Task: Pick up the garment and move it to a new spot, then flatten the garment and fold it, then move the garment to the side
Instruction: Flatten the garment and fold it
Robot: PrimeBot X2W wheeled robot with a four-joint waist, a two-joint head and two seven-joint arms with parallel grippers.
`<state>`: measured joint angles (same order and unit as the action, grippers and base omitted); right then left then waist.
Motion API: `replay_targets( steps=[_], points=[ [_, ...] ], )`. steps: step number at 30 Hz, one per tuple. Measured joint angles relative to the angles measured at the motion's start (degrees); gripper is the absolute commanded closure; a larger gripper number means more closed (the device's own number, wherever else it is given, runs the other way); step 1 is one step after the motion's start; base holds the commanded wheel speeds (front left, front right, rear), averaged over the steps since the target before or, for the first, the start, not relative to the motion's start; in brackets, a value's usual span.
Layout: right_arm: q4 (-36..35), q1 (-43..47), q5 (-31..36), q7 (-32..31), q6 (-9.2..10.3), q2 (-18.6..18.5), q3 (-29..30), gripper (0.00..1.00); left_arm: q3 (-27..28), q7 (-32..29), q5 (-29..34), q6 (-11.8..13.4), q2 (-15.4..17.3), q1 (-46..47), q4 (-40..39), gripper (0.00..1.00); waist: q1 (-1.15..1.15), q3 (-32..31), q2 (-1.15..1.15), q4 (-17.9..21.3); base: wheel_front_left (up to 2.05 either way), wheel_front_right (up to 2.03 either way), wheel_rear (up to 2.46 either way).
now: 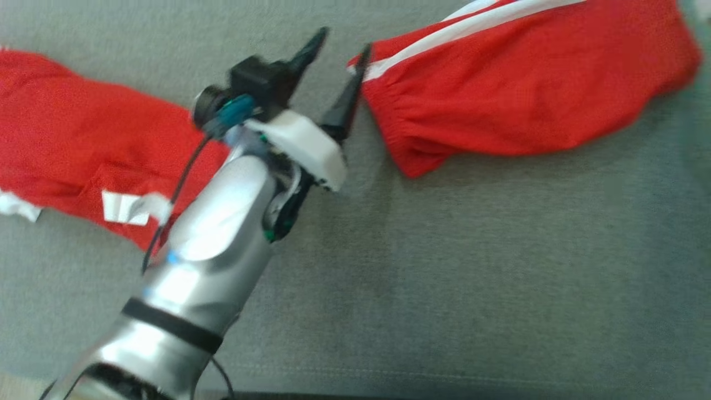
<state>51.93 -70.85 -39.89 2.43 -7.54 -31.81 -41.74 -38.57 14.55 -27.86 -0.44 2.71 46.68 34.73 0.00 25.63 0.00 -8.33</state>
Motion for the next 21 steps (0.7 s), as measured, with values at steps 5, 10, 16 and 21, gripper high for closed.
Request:
replay_targets(
  steps=[5, 10, 16, 21],
  points=[
    [-1.2, 6.0, -3.8, 7.0, 0.0, 3.3, 4.0, 0.0, 6.6, 0.0, 1.6, 2.0, 2.2, -6.2, -5.8, 0.0, 0.0, -4.0, 0.0, 2.7, 0.0, 0.0, 0.0],
    [-3.2, 10.6, -4.9, 10.3, 0.0, 5.7, 7.3, 0.0, 11.7, 0.0, 3.8, 3.0, 2.5, -10.9, -12.4, 0.0, 0.0, -7.7, 0.0, 4.8, 0.0, 0.0, 0.0],
    [-8.6, 21.1, -2.9, 11.8, 0.0, 9.6, 12.6, 0.0, 17.9, 0.1, 6.7, 3.8, 2.4, -20.2, -19.7, 0.0, 0.0, -13.6, 0.0, 7.4, 0.0, 0.0, 0.0],
    [-12.9, 32.3, 2.6, 11.9, 0.0, 12.5, 19.2, 0.0, 20.7, 0.1, 7.8, 3.7, 1.6, -28.5, -22.6, 0.0, 0.0, -17.8, 0.0, 8.9, 0.0, 0.0, 0.0]
  ],
)
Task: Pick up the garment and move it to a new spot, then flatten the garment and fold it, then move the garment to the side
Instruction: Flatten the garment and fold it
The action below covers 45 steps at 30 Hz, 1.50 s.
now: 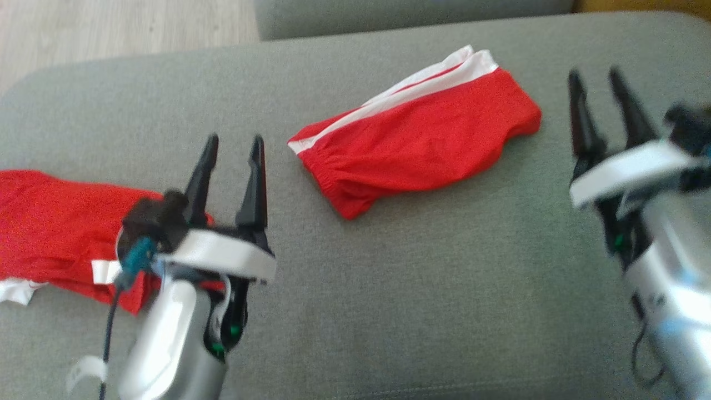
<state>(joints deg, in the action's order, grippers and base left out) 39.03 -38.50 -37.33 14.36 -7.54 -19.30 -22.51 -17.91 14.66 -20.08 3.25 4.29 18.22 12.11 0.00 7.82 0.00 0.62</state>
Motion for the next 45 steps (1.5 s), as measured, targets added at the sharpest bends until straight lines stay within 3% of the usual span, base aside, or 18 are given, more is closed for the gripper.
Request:
replay_targets(
  steps=[10, 15, 22, 29, 36, 39, 45],
  points=[
    [-9.2, 21.1, 11.3, -1.6, 0.0, 11.0, 14.7, 0.0, 2.0, 0.0, 3.5, -1.8, -1.2, -12.6, -3.8, 0.0, 0.0, -4.6, 0.0, 1.1, 0.0, 0.0, 0.0],
    [-14.7, 24.1, 14.9, -5.4, 0.0, 13.5, 19.1, 0.0, 2.0, 0.0, 4.0, -2.5, -1.3, -13.4, -4.5, 0.0, 0.0, -3.9, 0.0, 0.3, 0.0, 0.0, 0.0],
    [-17.2, 23.4, 12.7, -13.0, 0.0, 15.7, 26.8, 0.0, 0.7, 0.0, 3.9, -2.7, -1.4, -12.3, -4.4, 0.0, 0.0, -0.9, 0.0, -2.1, 0.0, 0.0, 0.0],
    [-8.8, 13.6, 3.3, -21.2, 0.0, 16.1, 36.8, 0.0, -1.7, 0.0, 3.0, -2.7, -1.5, -9.2, -4.1, 0.0, 0.0, 3.0, 0.0, -6.2, 0.0, 0.0, 0.0],
    [2.8, 4.4, 1.8, -25.4, 0.0, 16.2, 44.9, 0.0, -3.7, 0.0, 1.7, -2.2, -1.5, -8.3, -3.7, 0.0, 0.0, 5.7, 0.0, -10.5, 0.0, 0.0, 0.0],
    [10.2, -0.1, 7.7, -26.8, 0.0, 16.1, 52.8, 0.0, -4.3, 0.0, 0.7, -1.7, -1.6, -8.1, -3.9, 0.0, 0.0, 7.0, 0.0, -13.1, 0.0, 0.0, 0.0],
    [15.4, -6.8, 16.2, -28.4, 0.0, 14.1, 58.7, 0.0, -5.4, 0.0, 0.0, -1.3, -1.6, -7.4, -4.2, 0.0, 0.0, 8.8, 0.0, -15.4, 0.0, 0.0, 0.0]
  ],
)
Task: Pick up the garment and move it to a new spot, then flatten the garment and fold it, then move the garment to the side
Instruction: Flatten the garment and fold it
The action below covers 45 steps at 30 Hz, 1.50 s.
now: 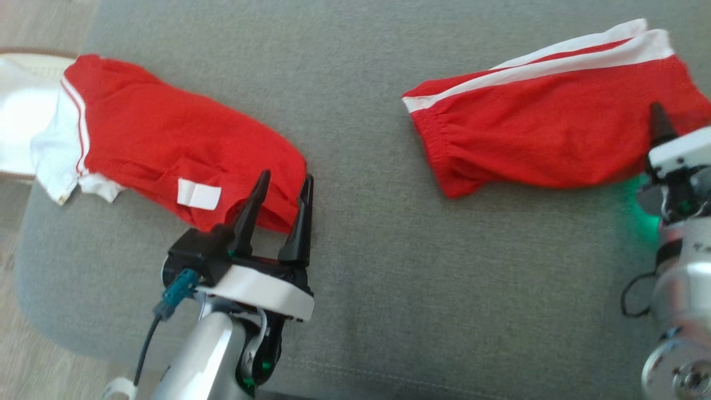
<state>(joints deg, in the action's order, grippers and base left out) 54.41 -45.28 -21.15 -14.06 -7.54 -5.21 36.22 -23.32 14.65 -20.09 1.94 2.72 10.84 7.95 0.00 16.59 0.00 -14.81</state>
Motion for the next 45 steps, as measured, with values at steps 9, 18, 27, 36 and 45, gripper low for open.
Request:
replay_targets(
  steps=[9, 18, 27, 36, 45],
  points=[
    [4.2, -8.5, 12.8, -3.5, 0.0, -2.8, 6.4, 0.0, -0.8, 0.0, -2.3, 0.6, 0.0, 1.8, -1.0, 0.0, 0.0, 3.5, 0.0, -2.3, 0.0, 0.0, 0.0],
    [3.9, -13.4, 22.0, -5.9, 0.0, -3.8, 11.0, 0.0, -2.0, 0.0, -3.4, 1.1, -0.2, 3.9, -1.2, 0.0, 0.0, 6.2, 0.0, -3.9, 0.0, 0.0, 0.0],
    [3.2, -15.1, 26.9, -7.4, 0.0, -3.8, 14.4, 1.0, -2.2, 0.0, -4.0, 1.2, -0.3, 5.0, -1.3, 0.0, 0.0, 7.1, 0.0, -4.3, 0.0, 0.0, 0.0],
    [2.9, -15.1, 27.8, -6.2, 0.0, -2.9, 15.6, 1.0, -2.1, 0.0, -4.0, 1.4, -0.3, 5.0, -1.2, 0.0, 0.0, 6.6, 0.0, -3.7, 0.0, 0.0, 0.0],
    [3.2, -12.8, 26.1, -3.5, 0.0, -2.7, 13.9, 1.0, -1.8, 0.0, -3.7, 1.6, -0.3, 5.0, -0.8, 0.0, 0.0, 5.1, 0.0, -2.1, 0.0, 0.0, 0.0]
  ],
)
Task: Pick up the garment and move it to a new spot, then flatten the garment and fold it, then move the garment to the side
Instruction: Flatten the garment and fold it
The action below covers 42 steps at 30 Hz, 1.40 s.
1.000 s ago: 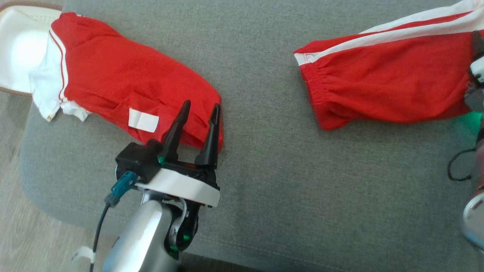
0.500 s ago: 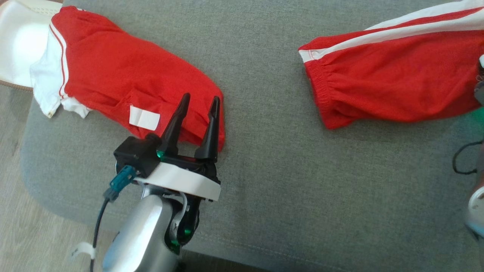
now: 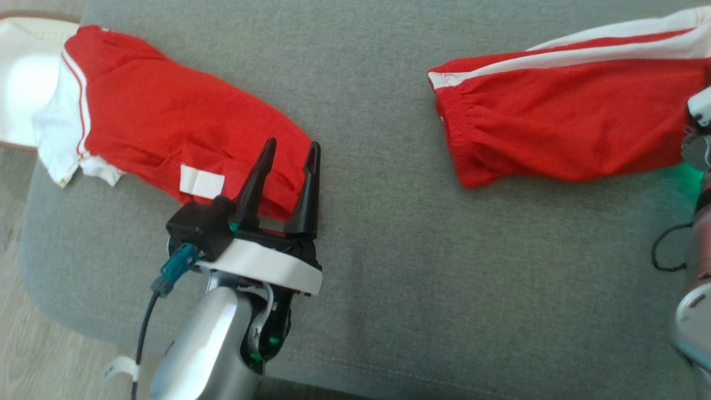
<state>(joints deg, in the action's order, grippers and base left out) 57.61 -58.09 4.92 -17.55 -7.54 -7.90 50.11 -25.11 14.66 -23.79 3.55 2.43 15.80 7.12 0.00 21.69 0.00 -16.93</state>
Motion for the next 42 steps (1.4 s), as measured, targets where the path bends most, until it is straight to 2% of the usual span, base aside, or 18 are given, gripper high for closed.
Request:
replay_targets(
  steps=[10, 15, 21, 27, 30, 34, 42],
  points=[
    [-3.6, 3.5, -2.0, 2.5, 0.0, -0.1, -0.2, 1.0, 0.4, 0.0, 0.6, 0.0, 0.0, -0.7, 0.4, 0.0, 0.0, -3.3, 0.0, 2.7, 0.0, 0.0, 0.0],
    [-8.8, 8.9, -0.8, 3.2, 0.0, 0.1, 2.0, 1.0, 1.8, 0.0, 1.1, 0.0, 0.0, -3.0, 0.6, 0.0, 0.0, -6.2, 0.0, 5.4, 0.0, 0.0, 0.0],
    [-15.7, 13.3, 0.1, 2.9, 0.0, 2.0, 6.1, 1.0, 2.3, 0.0, 1.5, 0.0, 0.0, -4.3, 0.6, 0.0, 0.0, -8.9, 0.0, 7.5, 0.0, 0.0, 0.0],
    [-19.7, 14.4, -1.2, 1.6, 0.0, 4.1, 6.1, 1.0, 2.6, 0.0, 2.1, -0.5, 0.0, -5.8, 0.6, 0.0, 0.0, -9.8, 0.0, 8.3, 0.0, 0.0, 0.0],
    [-20.2, 14.4, -2.5, 2.0, 0.0, 4.4, 3.8, 1.0, 2.5, 0.0, 2.1, -0.5, 0.0, -6.1, 0.6, 0.0, 0.0, -9.9, 0.0, 8.2, 0.0, 0.0, 0.0],
    [-20.2, 14.4, -6.3, 3.9, 0.0, 4.8, -2.0, 1.0, 2.6, 0.0, 2.1, -0.5, 0.0, -6.1, 1.1, 0.0, 0.0, -10.7, 0.0, 7.9, 0.0, 0.0, 0.0],
    [-19.4, 19.0, -20.1, 6.5, 0.0, 4.9, -18.9, 1.0, 3.2, 0.0, 2.5, -0.6, 0.0, -6.7, 1.7, 0.0, 0.0, -13.1, 0.0, 7.1, 0.0, 0.0, 0.0]
  ],
)
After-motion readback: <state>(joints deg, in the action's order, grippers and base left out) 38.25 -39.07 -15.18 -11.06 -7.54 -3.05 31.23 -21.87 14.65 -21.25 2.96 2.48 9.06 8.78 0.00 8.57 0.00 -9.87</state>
